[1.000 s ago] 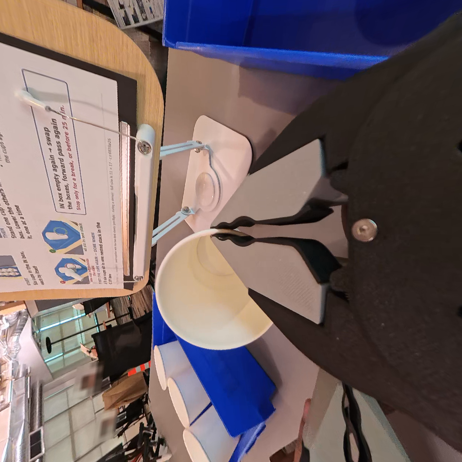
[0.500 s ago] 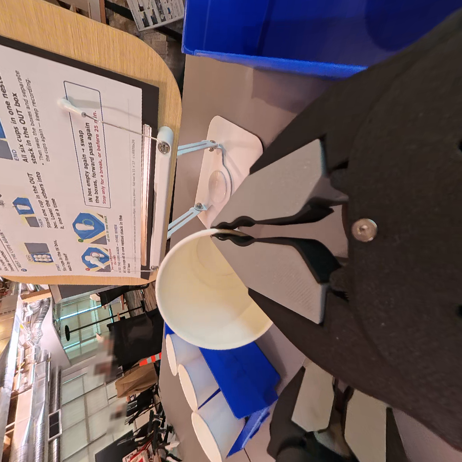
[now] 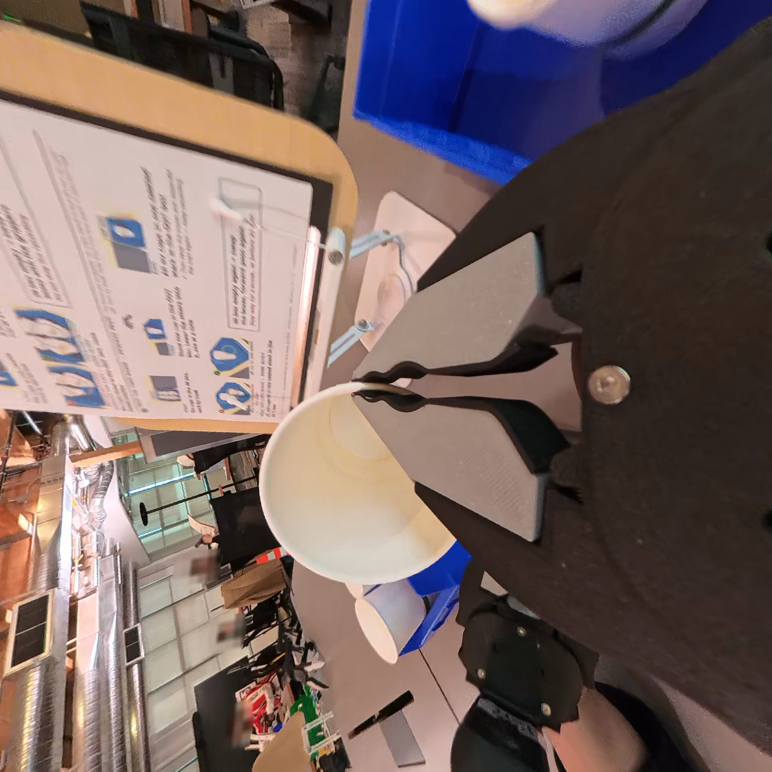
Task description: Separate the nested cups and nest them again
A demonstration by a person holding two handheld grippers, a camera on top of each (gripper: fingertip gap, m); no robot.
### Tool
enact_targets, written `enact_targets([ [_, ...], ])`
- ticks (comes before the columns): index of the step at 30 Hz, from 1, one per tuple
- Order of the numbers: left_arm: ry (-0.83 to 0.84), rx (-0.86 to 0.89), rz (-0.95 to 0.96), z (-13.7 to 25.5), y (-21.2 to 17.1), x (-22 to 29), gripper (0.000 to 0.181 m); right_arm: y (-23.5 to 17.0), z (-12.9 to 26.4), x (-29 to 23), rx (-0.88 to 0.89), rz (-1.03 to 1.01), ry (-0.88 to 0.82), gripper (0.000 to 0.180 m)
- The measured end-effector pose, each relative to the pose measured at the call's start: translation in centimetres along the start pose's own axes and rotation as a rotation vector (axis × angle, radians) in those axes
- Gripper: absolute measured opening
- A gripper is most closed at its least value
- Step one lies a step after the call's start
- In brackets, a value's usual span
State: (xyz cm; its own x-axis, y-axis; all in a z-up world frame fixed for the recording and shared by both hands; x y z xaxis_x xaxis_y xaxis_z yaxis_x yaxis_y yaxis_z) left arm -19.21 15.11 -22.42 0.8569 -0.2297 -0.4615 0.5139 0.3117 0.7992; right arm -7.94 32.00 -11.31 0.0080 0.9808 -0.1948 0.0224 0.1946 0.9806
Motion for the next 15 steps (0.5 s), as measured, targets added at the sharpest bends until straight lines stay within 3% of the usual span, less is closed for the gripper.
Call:
enact_targets([
  [1, 0.005, 0.002, 0.003, 0.0, 0.0, 0.0, 0.000, 1.1, 1.0, 0.5, 0.002, 0.003, -0.008, 0.000],
  [9, 0.023, -0.007, 0.009, -0.1, -0.1, -0.2, 0.000, 10.5, 10.6, 9.2, -0.083, 0.037, -0.313, 0.000],
  [15, 0.030, -0.022, 0.031, -0.2, -0.4, -0.5, 0.000, 11.6, 13.0, 15.0, -0.288, -0.084, -0.446, 0.000],
])
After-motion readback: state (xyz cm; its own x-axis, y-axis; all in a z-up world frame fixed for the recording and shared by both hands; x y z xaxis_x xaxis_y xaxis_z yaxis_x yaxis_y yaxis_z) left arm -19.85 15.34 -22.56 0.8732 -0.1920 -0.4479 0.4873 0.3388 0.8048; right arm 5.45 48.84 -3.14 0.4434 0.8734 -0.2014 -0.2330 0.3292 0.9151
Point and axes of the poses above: each gripper's, where its closed fingertips meet, z back along the fingers, y out of its top, x = y × z across the jaws, the point moved 10 cm from there along z, back along the fingers, and after that the axes turned 4 degrees about y, right-handed, at the moved point
